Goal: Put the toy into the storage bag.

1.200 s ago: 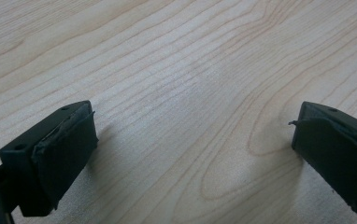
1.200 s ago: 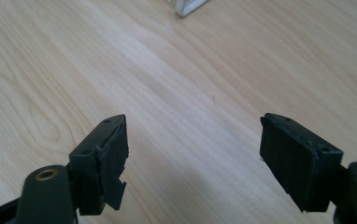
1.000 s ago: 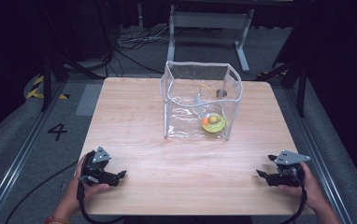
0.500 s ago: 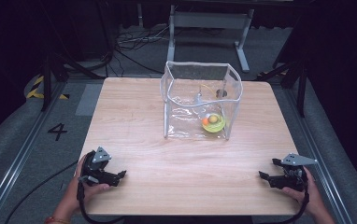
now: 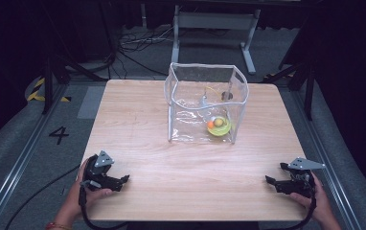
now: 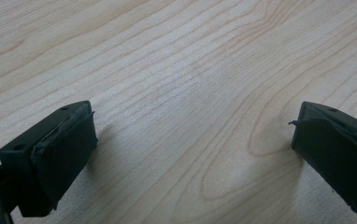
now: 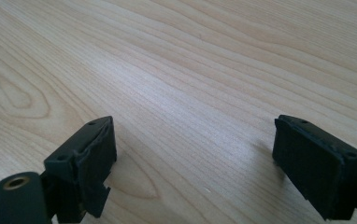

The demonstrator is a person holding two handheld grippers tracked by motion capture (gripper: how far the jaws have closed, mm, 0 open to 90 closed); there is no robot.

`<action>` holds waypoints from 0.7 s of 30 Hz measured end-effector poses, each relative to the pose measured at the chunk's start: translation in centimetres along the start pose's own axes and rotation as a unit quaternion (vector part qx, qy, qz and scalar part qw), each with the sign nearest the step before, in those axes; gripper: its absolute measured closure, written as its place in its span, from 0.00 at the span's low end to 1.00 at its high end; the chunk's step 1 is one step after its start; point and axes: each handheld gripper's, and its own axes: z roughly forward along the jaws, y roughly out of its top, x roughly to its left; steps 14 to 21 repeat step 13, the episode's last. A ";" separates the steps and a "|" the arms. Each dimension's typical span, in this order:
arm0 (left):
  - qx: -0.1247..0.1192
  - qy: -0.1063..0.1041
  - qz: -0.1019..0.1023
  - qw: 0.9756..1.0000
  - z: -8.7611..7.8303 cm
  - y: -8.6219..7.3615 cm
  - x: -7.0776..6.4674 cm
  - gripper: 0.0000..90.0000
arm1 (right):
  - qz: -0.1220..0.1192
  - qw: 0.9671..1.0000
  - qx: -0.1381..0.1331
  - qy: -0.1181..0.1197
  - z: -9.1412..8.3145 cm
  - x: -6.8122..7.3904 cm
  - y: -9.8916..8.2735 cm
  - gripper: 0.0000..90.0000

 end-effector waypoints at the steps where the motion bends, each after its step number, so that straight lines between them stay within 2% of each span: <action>1: 0.000 0.000 0.000 1.000 0.0 0.0 0.0 0.00 | 0.000 1.000 0.000 0.000 0.0 0.0 0.0 0.15; 9: 0.000 0.000 0.000 1.000 0.0 0.0 0.0 0.00 | 0.009 1.000 0.007 -0.012 0.1 0.0 0.1 0.09; 21: 0.000 0.000 0.000 1.000 0.0 0.0 0.0 0.00 | 0.011 1.000 0.008 -0.013 0.1 0.0 0.1 0.08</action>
